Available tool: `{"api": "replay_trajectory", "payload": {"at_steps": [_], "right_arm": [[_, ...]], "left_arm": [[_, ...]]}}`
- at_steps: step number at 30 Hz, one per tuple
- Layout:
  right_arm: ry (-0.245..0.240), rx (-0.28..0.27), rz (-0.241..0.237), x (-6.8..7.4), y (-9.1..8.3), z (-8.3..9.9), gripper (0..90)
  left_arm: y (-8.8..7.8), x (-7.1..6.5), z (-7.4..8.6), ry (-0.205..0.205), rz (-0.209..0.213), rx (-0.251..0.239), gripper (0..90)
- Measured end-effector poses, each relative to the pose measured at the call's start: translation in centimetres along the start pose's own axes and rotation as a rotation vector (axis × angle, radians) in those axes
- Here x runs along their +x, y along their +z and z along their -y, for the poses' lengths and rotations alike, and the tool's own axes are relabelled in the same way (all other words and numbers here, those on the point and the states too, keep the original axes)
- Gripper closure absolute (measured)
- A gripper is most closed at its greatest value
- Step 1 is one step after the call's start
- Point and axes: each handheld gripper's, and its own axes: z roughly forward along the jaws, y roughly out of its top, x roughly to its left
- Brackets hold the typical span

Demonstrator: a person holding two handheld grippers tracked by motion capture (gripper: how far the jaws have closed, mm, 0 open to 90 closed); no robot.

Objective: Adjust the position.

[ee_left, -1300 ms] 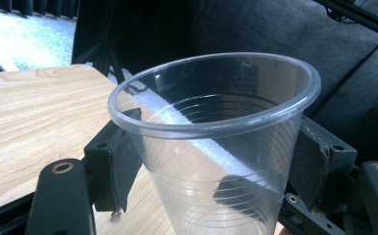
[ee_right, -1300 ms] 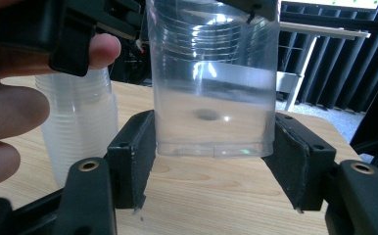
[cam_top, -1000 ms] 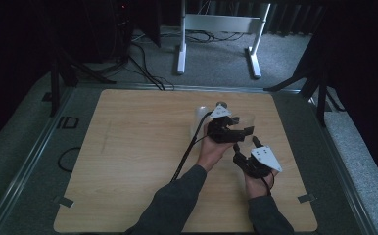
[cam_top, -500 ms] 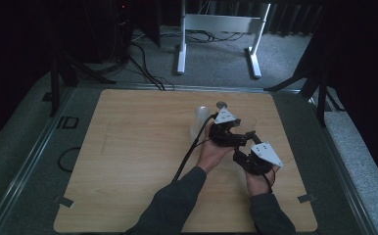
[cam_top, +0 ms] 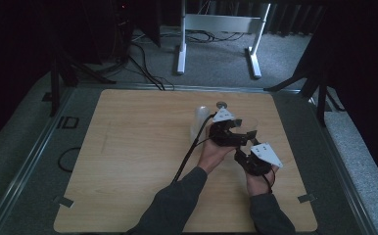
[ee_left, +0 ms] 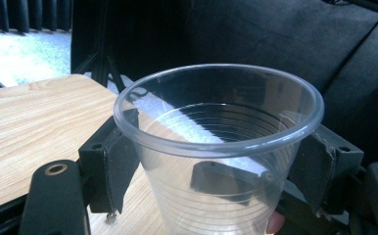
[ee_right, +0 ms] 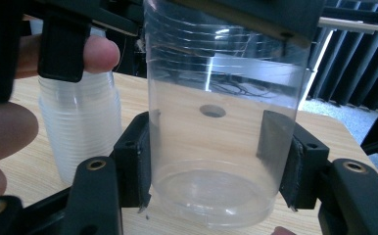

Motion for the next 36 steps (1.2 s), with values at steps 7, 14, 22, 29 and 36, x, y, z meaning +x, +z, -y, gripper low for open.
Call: {"api": "replay_trajectory", "payload": {"at_steps": [7, 14, 22, 29, 36], "right_arm": [[0.000, -0.007, -0.004, 0.14, -0.04, 0.19, 40.7], [0.003, -0.015, -0.006, 0.21, -0.09, 0.24, 40.8], [0.007, -0.016, -0.009, 0.17, -0.11, 0.26, 38.3], [0.014, -0.016, -0.013, 0.15, -0.09, 0.25, 32.5], [0.010, -0.014, -0.019, 0.08, -0.21, 0.32, 29.5]], "left_arm": [[-0.10, 0.04, -0.06, -0.005, 0.003, -0.007, 25.4], [-0.19, -0.09, -0.10, -0.001, 0.006, -0.020, 25.6], [-0.24, -0.26, -0.06, 0.036, -0.009, -0.022, 27.0], [-0.47, -0.20, -0.28, 0.056, -0.037, -0.027, 27.5], [-0.68, -0.48, -0.33, 0.106, -0.084, -0.032, 27.6]]}}
